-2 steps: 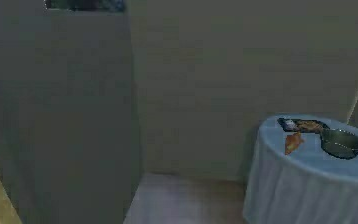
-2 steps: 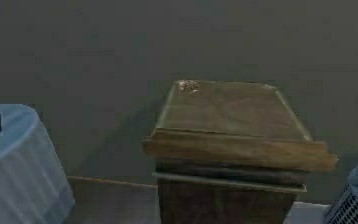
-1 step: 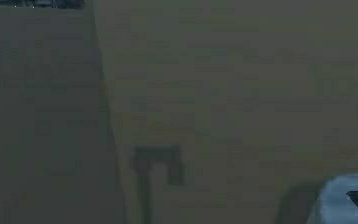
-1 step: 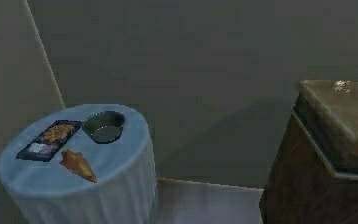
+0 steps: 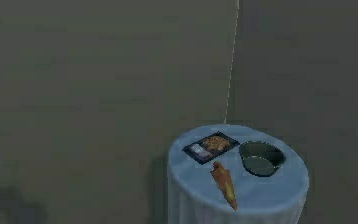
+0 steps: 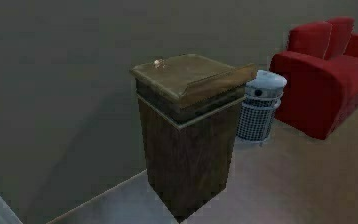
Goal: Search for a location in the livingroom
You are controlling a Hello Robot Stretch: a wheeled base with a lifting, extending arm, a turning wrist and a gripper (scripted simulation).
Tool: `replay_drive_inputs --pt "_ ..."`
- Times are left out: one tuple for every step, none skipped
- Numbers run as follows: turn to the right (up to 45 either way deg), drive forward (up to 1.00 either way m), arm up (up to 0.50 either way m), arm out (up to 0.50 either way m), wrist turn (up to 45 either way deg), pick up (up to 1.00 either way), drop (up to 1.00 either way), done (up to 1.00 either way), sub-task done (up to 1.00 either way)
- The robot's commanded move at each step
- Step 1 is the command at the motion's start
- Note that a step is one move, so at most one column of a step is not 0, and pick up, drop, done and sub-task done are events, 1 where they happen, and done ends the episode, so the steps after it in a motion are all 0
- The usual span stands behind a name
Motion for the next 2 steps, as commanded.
replay_drive_inputs --pt "12.0 0.00 0.00 0.00 0.0 0.00 0.00 0.00 0.00" --pt "0.0 0.00 0.00 0.00 0.0 0.00 0.00 1.00 0.00"
